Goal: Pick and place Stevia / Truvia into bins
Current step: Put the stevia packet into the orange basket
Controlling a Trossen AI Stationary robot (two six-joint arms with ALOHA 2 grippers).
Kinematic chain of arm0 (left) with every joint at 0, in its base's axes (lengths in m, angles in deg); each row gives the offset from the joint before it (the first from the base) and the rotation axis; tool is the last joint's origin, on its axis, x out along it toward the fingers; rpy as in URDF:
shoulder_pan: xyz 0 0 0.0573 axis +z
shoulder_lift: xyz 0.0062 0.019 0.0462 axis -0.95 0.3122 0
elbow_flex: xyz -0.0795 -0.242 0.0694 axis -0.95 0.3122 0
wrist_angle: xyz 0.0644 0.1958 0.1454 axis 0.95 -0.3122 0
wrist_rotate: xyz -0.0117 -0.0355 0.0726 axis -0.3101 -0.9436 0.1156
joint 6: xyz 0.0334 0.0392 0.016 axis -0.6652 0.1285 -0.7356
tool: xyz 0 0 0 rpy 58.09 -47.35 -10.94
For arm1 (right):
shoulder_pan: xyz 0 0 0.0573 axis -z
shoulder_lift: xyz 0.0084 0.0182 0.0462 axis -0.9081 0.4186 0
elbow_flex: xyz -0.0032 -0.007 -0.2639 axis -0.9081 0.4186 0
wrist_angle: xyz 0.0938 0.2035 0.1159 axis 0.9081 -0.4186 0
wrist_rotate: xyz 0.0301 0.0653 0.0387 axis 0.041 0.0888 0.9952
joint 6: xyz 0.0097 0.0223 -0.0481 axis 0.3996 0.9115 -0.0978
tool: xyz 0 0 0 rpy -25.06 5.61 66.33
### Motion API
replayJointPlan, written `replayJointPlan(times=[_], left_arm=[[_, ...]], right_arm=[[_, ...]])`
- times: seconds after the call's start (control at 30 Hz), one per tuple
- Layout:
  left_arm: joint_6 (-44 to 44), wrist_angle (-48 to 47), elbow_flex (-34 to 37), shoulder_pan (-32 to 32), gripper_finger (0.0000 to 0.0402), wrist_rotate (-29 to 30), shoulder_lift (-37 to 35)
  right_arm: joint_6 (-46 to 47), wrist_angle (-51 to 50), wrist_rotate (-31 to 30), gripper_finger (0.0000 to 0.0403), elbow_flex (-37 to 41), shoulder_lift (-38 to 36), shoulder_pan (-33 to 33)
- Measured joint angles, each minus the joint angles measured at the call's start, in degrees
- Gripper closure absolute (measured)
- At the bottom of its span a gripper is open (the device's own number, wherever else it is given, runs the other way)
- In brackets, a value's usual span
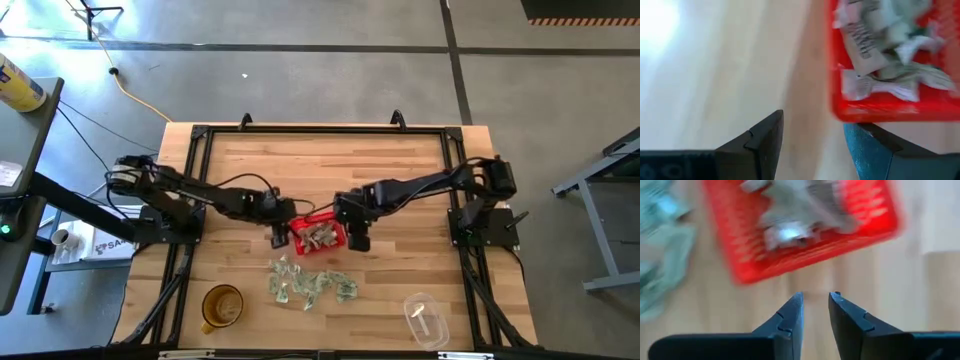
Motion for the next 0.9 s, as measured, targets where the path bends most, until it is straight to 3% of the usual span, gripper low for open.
replayJointPlan(times=[0.1,0.23,0.37,0.57,0.8,0.9], left_arm=[[1.0,-7.1,-0.3,1.9,0.0163,-1.7,-1.0],[4.9,-20.1,-0.6,0.2,0.0163,-12.8,-3.6],[5.7,-17.7,-0.6,-7.7,0.0163,-19.3,-7.0],[5.2,-11.3,-0.7,-17.5,0.0163,-18.0,-5.8],[3.2,-8.3,-0.7,-18.6,0.0163,-12.6,-3.3],[0.7,-7.8,-0.7,-18.1,0.0163,-13.4,-1.0]], right_arm=[[-2.2,-3.4,1.8,0.032,0.0,-0.2,-2.1],[-6.6,-6.6,-0.3,0.032,0.0,-0.2,-5.3],[-7.3,-6.1,-1.3,0.032,1.4,-0.2,-7.4],[-2.0,-6.4,-6.4,0.032,6.3,-0.2,-9.1],[3.0,-6.0,-8.8,0.032,9.3,-0.2,-9.2],[3.0,-5.8,-8.8,0.032,9.4,-0.2,-9.2]])
